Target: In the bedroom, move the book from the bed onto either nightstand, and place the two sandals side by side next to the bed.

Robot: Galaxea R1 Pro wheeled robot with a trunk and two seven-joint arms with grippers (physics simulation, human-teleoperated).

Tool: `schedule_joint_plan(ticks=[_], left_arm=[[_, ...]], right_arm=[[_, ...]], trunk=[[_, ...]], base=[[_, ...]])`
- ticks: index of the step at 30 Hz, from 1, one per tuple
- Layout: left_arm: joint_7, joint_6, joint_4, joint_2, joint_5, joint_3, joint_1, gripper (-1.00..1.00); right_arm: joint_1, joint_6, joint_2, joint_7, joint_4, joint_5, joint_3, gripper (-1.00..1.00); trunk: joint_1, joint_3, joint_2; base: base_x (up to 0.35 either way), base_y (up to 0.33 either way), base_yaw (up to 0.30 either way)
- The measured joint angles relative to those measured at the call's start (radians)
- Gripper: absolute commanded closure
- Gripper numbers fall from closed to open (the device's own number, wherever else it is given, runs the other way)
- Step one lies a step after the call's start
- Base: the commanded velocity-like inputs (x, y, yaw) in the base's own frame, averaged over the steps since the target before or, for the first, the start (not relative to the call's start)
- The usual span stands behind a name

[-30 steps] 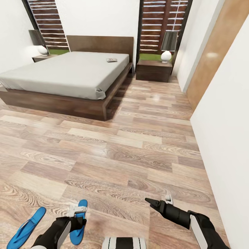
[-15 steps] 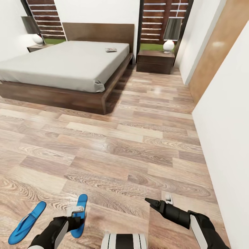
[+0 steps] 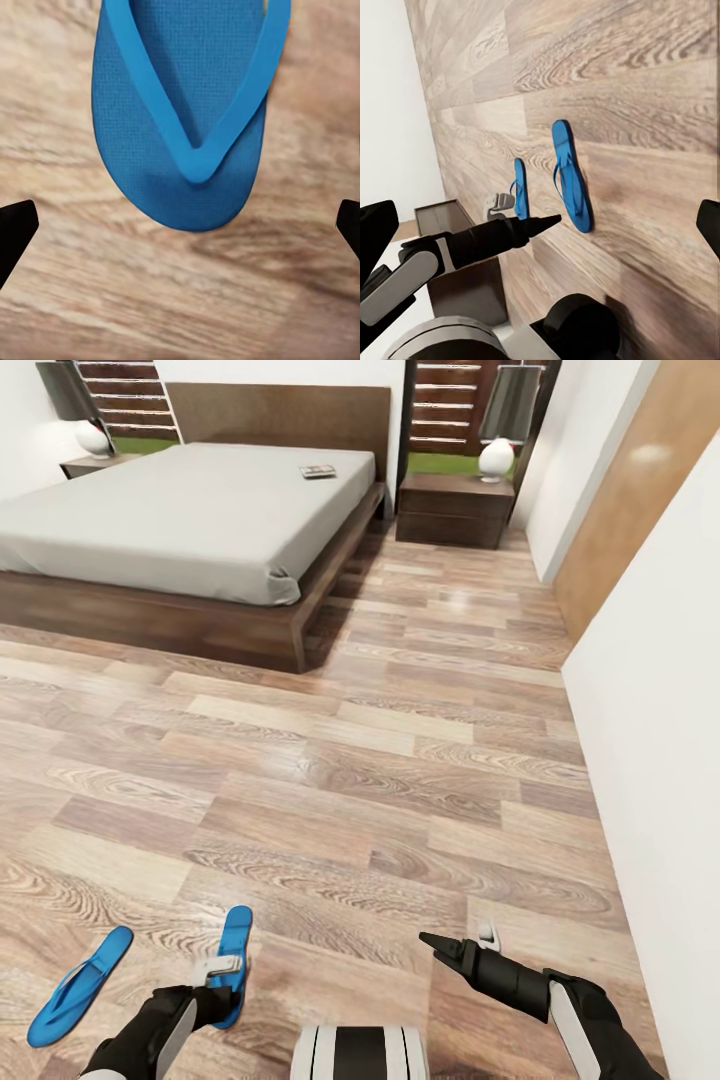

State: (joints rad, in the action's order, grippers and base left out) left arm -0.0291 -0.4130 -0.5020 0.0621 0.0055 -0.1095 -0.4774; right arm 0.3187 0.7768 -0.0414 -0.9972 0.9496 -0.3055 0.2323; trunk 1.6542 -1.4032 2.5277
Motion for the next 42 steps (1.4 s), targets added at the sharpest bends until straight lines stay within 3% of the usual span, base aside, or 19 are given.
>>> schedule_joint_plan(ticks=[6, 13, 19, 24, 42], left_arm=[[0.000, 0.000, 0.000, 0.000, 0.000, 0.000, 0.000, -1.00], [0.000, 0.020, 0.000, -0.002, 0.000, 0.001, -0.001, -1.00], [0.000, 0.092, 0.001, -0.001, -0.001, 0.003, 0.000, -1.00], [0.000, 0.114, 0.003, -0.002, -0.001, 0.004, 0.000, -1.00], [0.000, 0.119, 0.007, -0.002, -0.001, 0.005, 0.000, -1.00]], right_arm=[[0.000, 0.000, 0.000, 0.000, 0.000, 0.000, 0.000, -1.00], [0.000, 0.000, 0.000, 0.000, 0.000, 0.000, 0.000, -1.00], [0.000, 0.000, 0.001, 0.000, 0.000, 0.000, 0.000, -1.00], [0.000, 0.000, 0.001, 0.000, 0.000, 0.000, 0.000, -1.00], [0.000, 0.000, 0.000, -0.001, 0.000, 0.000, 0.000, -1.00]], trunk=[[0.003, -0.023, 0.001], [0.003, -0.023, 0.001], [0.002, -0.023, 0.001], [0.003, -0.023, 0.001], [0.003, -0.023, 0.001]], base=[[0.000, 0.000, 0.000], [0.000, 0.000, 0.000], [0.076, 0.000, 0.000], [0.146, 0.000, 0.000], [0.090, -0.032, 0.000]])
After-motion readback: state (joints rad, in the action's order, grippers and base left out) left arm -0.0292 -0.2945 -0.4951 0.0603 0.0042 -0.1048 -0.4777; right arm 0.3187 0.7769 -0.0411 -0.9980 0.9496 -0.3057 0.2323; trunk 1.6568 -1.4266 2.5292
